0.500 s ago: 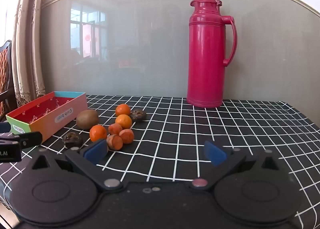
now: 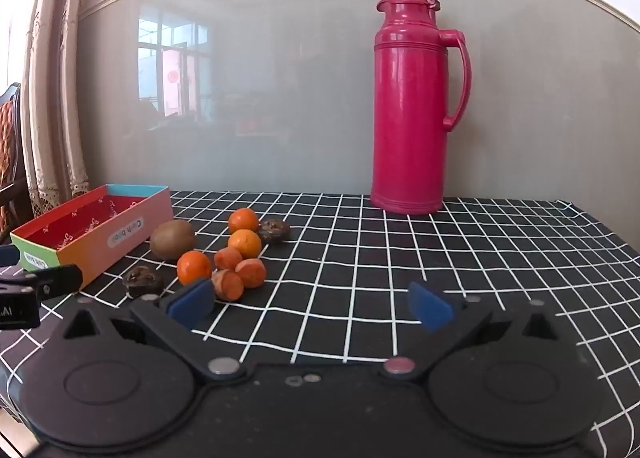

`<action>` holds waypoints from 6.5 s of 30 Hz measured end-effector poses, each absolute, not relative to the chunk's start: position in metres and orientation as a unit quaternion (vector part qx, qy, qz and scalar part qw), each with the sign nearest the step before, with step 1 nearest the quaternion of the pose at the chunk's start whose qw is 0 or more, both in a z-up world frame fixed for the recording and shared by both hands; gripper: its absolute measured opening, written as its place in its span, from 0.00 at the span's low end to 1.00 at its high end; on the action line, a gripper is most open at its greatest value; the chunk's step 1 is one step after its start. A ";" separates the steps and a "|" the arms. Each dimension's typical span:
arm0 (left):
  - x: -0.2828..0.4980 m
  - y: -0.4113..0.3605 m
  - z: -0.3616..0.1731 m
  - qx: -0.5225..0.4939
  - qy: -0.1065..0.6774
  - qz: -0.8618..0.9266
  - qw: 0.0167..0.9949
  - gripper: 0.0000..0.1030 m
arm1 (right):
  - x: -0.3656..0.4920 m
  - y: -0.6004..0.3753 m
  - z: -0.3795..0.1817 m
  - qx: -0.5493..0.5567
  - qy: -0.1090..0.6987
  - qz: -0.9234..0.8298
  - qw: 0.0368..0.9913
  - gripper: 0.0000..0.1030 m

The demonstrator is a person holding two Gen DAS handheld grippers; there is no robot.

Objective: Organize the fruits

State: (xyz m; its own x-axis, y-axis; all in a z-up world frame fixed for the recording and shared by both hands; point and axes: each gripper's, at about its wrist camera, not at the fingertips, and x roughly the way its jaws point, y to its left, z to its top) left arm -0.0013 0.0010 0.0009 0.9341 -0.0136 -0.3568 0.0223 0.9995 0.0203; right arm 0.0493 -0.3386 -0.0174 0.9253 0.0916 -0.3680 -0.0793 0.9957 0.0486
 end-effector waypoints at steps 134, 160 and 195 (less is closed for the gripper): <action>0.118 -0.033 -0.035 0.049 0.282 -0.013 0.958 0.46 | 0.075 -0.356 -0.023 0.048 0.198 0.006 0.979 1.00; 0.076 0.068 0.011 0.028 0.176 0.130 0.975 1.00 | 0.083 -0.313 -0.028 0.012 0.207 0.039 0.978 1.00; 0.031 0.086 -0.003 0.015 0.180 0.134 0.974 1.00 | 0.110 -0.271 -0.036 -0.020 0.223 0.101 0.969 0.87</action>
State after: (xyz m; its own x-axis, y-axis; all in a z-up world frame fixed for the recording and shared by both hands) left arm 0.0314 0.0858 -0.0029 0.8992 0.2657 -0.3476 -0.2552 0.9638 0.0767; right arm 0.1103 -0.2712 -0.0360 0.8802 0.1871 -0.4362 -0.2049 0.9788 0.0063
